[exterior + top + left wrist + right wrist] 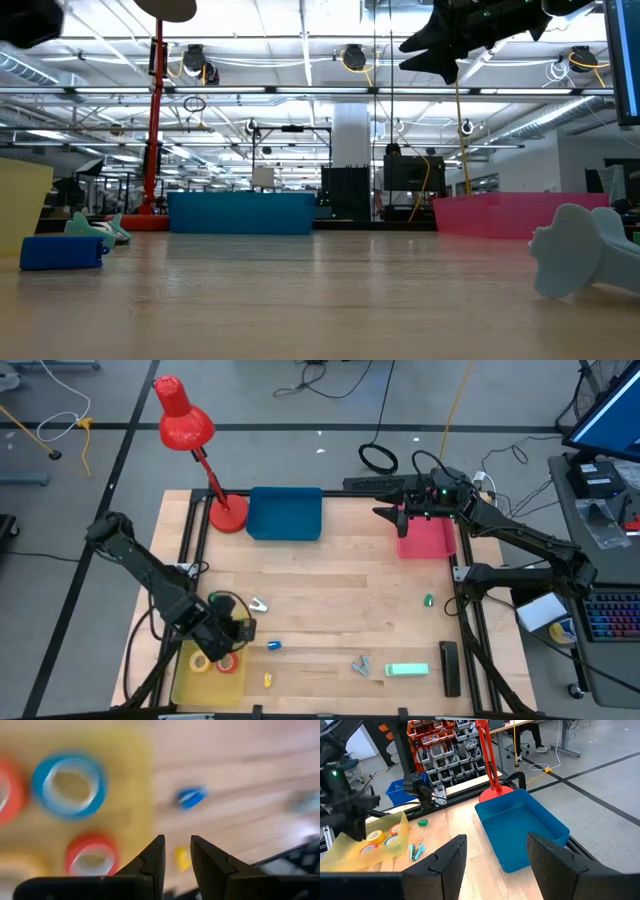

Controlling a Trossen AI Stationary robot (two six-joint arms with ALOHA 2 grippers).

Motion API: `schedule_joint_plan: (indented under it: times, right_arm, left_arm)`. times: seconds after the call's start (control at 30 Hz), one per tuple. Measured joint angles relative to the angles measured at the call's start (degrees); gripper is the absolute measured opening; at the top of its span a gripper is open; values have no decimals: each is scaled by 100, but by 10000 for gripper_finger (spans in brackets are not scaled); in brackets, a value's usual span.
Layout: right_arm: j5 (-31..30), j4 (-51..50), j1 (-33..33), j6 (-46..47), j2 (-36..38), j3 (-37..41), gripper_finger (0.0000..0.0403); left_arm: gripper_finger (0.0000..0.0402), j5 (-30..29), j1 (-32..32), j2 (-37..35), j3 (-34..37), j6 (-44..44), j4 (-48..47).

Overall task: Pick and place Stapler, Stapler remover, tape
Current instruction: Put the left green stapler into the blue bin

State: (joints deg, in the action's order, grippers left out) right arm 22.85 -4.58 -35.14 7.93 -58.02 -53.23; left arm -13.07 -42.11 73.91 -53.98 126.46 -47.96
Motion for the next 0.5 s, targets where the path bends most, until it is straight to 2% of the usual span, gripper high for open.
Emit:
schedule_joint_plan:
  times: [0.13, 0.23, 0.33, 0.5]
  right_arm:
    - [0, -2, 0, -3, 9, 0, 196]
    - [0, -3, 0, -7, 24, 0, 196]
    - [-4, -5, -2, -49, 40, 0, 196]
    - [-10, -25, -2, -156, 61, 0, 196]
  left_arm:
    - [95, -1065, 209, -256, 0, -694, 179]
    - [95, -1309, 499, -400, 0, -1229, 222]
    - [95, -1044, 907, -435, 0, -1924, 337]
    - [94, -148, 1652, -411, -2, -3152, 445]
